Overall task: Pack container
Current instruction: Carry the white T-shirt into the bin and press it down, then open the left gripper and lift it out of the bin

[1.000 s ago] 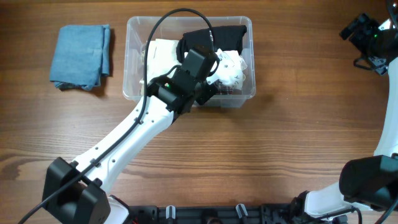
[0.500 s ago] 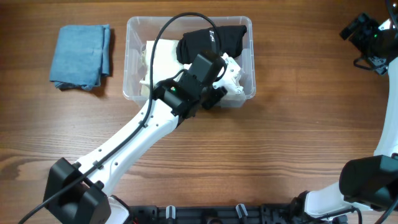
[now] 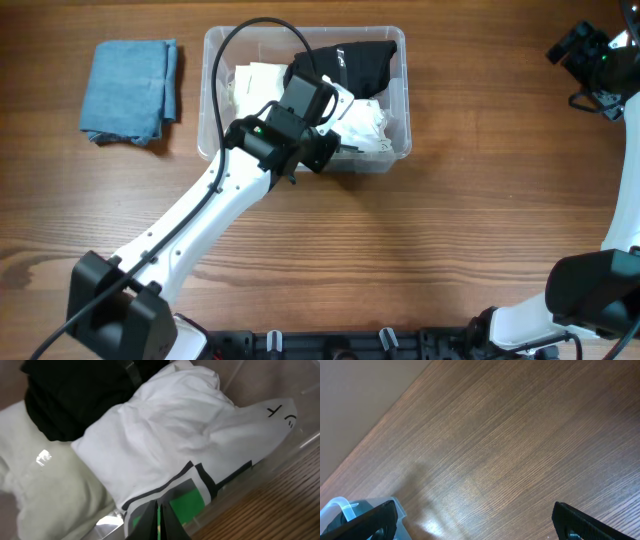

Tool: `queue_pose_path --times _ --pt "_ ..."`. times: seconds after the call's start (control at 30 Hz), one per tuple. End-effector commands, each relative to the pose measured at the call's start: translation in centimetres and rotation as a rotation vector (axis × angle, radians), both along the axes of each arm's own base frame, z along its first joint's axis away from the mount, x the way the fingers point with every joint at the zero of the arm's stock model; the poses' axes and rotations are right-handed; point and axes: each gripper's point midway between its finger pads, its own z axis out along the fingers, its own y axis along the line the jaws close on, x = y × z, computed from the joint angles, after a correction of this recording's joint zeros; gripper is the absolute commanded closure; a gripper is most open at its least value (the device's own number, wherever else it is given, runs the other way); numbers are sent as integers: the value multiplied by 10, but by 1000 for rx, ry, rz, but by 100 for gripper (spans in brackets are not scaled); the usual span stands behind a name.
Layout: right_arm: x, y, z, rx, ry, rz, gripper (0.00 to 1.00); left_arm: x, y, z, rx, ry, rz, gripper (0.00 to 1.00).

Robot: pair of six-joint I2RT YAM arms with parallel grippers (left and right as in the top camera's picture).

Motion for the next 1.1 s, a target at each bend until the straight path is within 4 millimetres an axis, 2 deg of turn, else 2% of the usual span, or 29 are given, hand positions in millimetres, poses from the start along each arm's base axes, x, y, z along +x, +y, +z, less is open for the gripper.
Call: queue_pose_path --times 0.0,0.2,0.3,0.43,0.53,0.63,0.7,0.73,0.93,1.0,1.07 --pt "0 -2 -4 -4 11 -16 0 4 -7 -34 -6 100 34 96" --pt "0 -2 -4 -4 11 -17 0 3 -13 -91 36 218 29 96" --pt "0 -2 -4 -4 11 -17 0 5 -14 -97 36 222 35 96" --pt "0 -2 -4 -4 11 -17 0 13 -19 -93 7 191 45 96" --pt "0 -2 -4 -4 11 -17 0 16 -22 -87 -20 197 83 96" --pt "0 -2 -4 -4 11 -17 0 -1 -23 -80 -42 303 78 95" --pt "0 -2 -4 -4 11 -17 0 -12 -15 -67 -42 400 153 95" --pt "0 -2 -4 -4 11 -17 0 -12 -12 -57 -45 416 178 96" --pt "0 -2 -4 -4 11 -17 0 5 -7 5 -117 412 253 96" --pt "0 -2 -4 -4 11 -17 0 7 -6 13 -168 441 289 96" --pt "0 -2 -4 -4 11 -17 0 -3 -2 9 -157 497 309 96"
